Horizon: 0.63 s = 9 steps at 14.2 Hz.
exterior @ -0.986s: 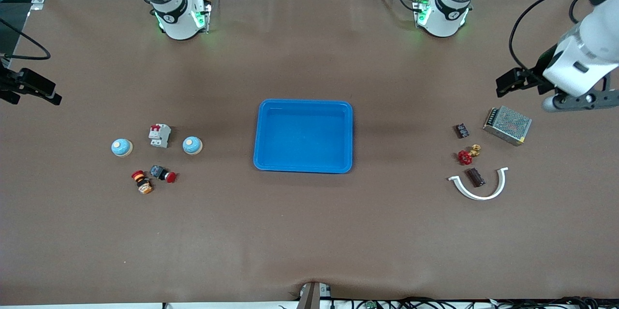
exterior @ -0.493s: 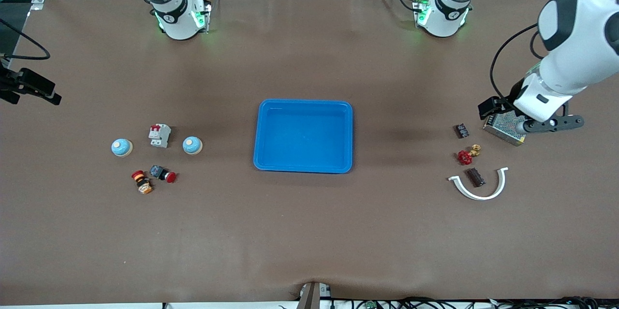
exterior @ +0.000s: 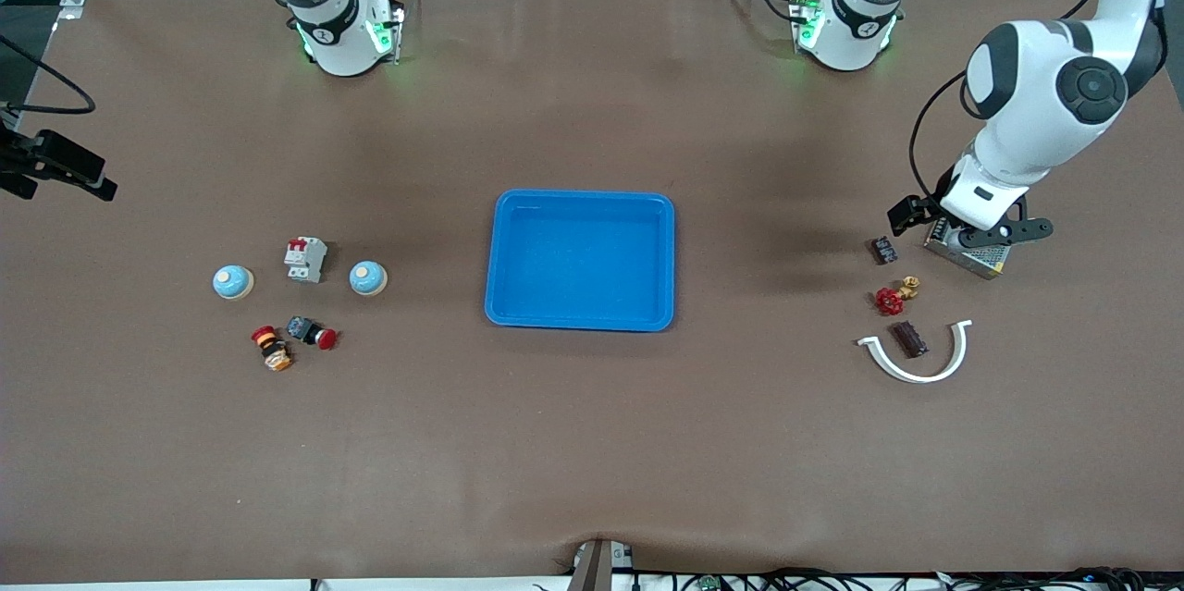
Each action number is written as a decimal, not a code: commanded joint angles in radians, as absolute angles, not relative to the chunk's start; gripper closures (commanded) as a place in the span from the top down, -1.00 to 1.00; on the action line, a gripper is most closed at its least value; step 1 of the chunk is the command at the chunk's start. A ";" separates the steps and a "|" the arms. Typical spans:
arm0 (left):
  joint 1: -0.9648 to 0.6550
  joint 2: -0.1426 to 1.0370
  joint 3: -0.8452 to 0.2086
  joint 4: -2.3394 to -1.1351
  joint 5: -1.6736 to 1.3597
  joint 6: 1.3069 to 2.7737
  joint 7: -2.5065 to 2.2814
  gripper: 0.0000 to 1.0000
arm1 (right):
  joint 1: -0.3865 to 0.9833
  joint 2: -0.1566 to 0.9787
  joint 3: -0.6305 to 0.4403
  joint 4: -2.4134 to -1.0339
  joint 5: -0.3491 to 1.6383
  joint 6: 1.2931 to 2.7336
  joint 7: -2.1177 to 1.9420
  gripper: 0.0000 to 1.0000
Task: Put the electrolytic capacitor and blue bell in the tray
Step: 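Reach the left gripper to the brown capacitor beside the red valve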
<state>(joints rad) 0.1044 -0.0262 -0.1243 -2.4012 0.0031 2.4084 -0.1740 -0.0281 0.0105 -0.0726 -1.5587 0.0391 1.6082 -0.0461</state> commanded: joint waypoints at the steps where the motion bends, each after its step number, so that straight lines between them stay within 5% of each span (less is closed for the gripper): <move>1: 0.127 0.033 -0.130 -2.424 0.000 2.474 -0.166 0.94 | -0.025 0.012 -0.071 -1.537 0.035 1.574 -0.043 1.00; 9: 0.126 0.233 -0.129 -2.413 -0.002 2.585 -0.310 0.61 | -0.049 0.115 -0.072 -1.598 0.034 1.506 -0.100 1.00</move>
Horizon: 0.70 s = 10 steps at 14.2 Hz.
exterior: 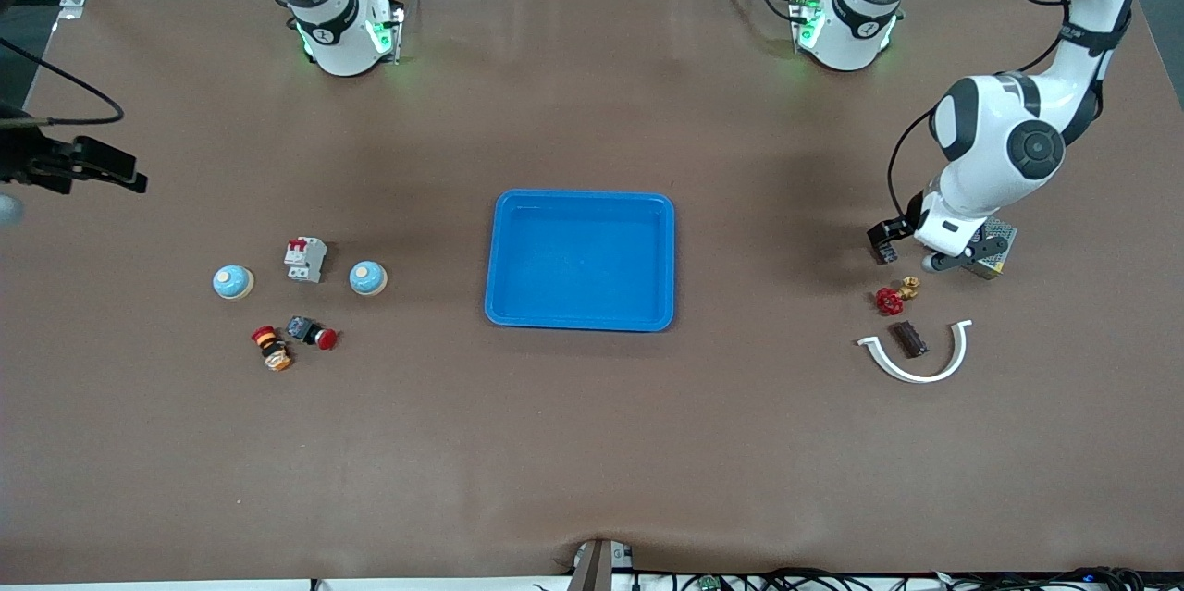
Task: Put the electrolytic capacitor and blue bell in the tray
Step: 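Grasp the capacitor with the left gripper while the right gripper reaches the bell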
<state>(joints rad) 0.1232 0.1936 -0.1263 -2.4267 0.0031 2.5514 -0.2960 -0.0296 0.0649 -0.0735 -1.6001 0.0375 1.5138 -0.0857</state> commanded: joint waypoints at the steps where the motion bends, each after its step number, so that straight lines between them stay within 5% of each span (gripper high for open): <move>1: 0.127 0.245 -0.129 -2.411 -0.003 2.592 -0.311 0.55 | -0.058 0.132 -0.074 -1.611 0.034 1.522 -0.104 1.00; 7: 0.127 0.307 -0.126 -2.392 -0.003 2.614 -0.311 0.08 | -0.106 0.146 -0.075 -1.868 0.029 1.843 -0.331 1.00; 10: 0.127 0.319 -0.126 -2.382 -0.003 2.612 -0.310 -0.47 | -0.110 0.166 -0.075 -1.928 0.020 1.929 -0.414 1.00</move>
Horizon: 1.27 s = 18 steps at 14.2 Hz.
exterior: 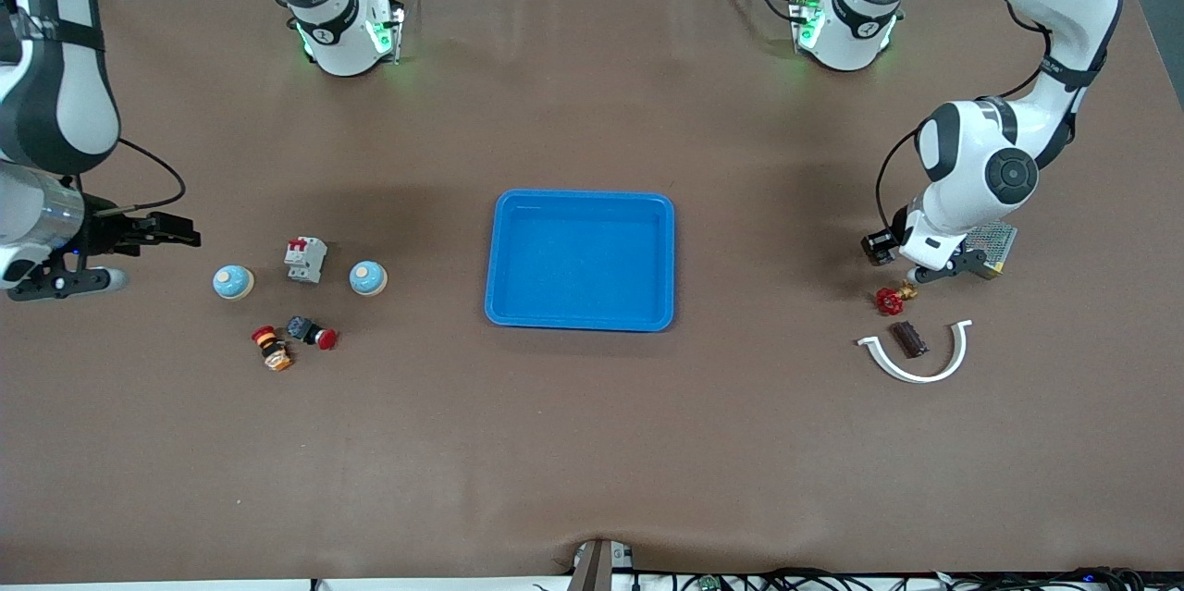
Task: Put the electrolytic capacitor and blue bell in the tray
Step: 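Grasp the capacitor with the left gripper while the right gripper reaches the bell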
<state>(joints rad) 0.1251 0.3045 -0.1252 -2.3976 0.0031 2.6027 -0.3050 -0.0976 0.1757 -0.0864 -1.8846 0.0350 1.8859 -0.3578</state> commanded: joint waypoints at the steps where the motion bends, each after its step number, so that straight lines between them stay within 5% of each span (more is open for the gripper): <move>1: 0.127 0.319 -0.126 -2.378 -0.002 2.612 -0.310 -0.72 | -0.115 0.176 -0.075 -1.945 0.005 1.960 -0.440 1.00; 2: 0.127 0.316 -0.127 -2.375 -0.002 2.611 -0.310 -0.98 | -0.121 0.179 -0.075 -1.965 -0.003 1.994 -0.463 1.00; 3: 0.126 0.310 -0.129 -2.373 -0.002 2.606 -0.311 -1.00 | -0.129 0.186 -0.075 -1.989 -0.006 2.034 -0.494 1.00; 14: 0.117 0.270 -0.313 -2.280 -0.002 2.537 -0.481 -1.00 | -0.195 0.252 -0.075 -2.203 -0.015 2.428 -0.773 1.00; 18: 0.110 0.281 -0.406 -2.180 -0.002 2.412 -0.661 -1.00 | -0.201 0.296 -0.075 -2.207 -0.015 2.470 -0.775 1.00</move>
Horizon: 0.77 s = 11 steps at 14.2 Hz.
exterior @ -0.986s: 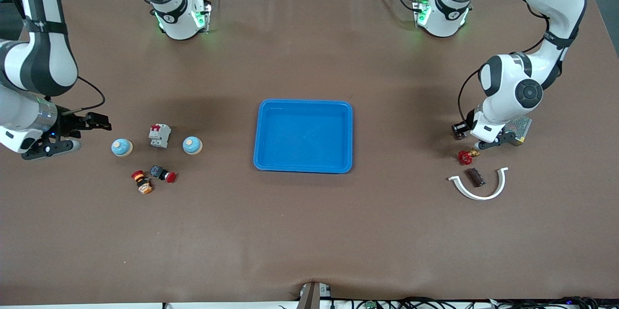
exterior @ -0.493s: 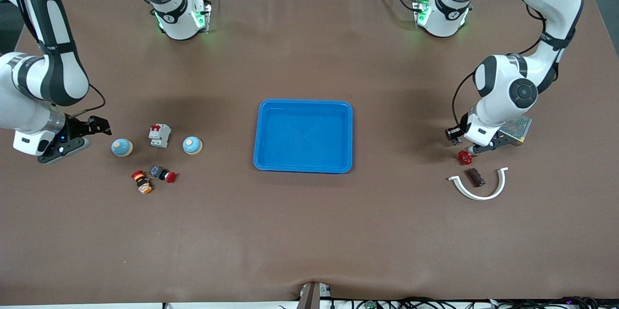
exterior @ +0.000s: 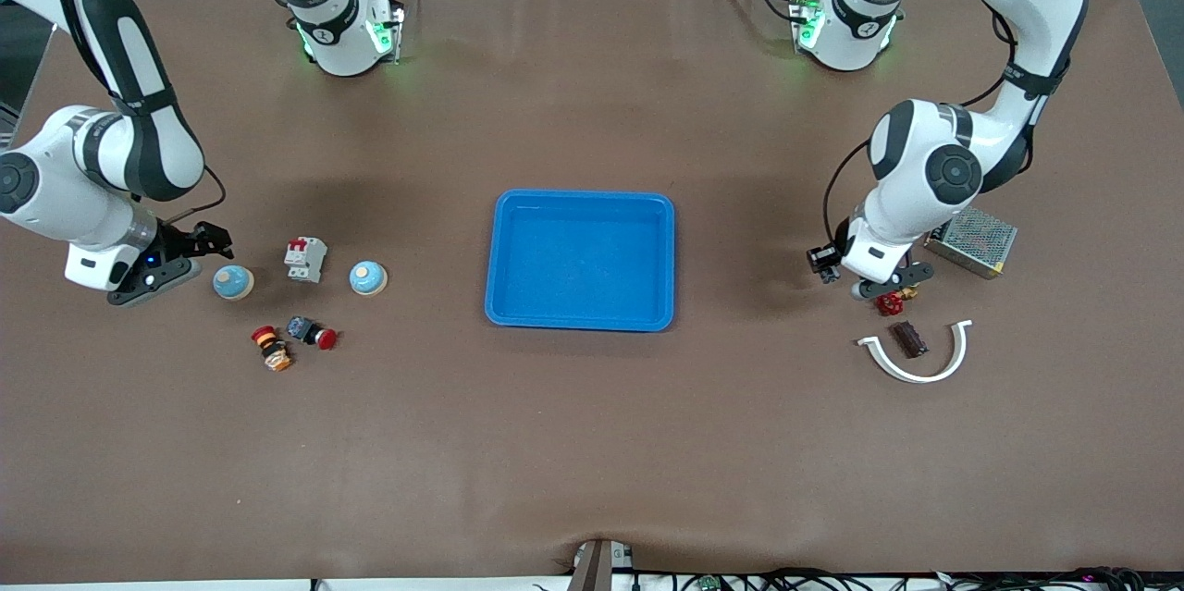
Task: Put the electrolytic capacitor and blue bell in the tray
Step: 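Carry the capacitor to the tray while the right gripper grasps the bell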
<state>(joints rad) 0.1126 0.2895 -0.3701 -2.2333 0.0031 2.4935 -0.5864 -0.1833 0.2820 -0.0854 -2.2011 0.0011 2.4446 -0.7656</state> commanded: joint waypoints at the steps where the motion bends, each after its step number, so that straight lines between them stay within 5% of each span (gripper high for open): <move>1: 0.103 0.285 -0.423 -2.148 -0.002 2.369 -0.707 -1.00 | -0.202 0.307 -0.075 -2.207 -0.015 2.480 -0.775 1.00; 11: -0.196 0.478 -0.426 -1.833 -0.002 2.301 -1.401 -1.00 | -0.207 0.419 -0.075 -2.201 -0.014 2.623 -0.773 1.00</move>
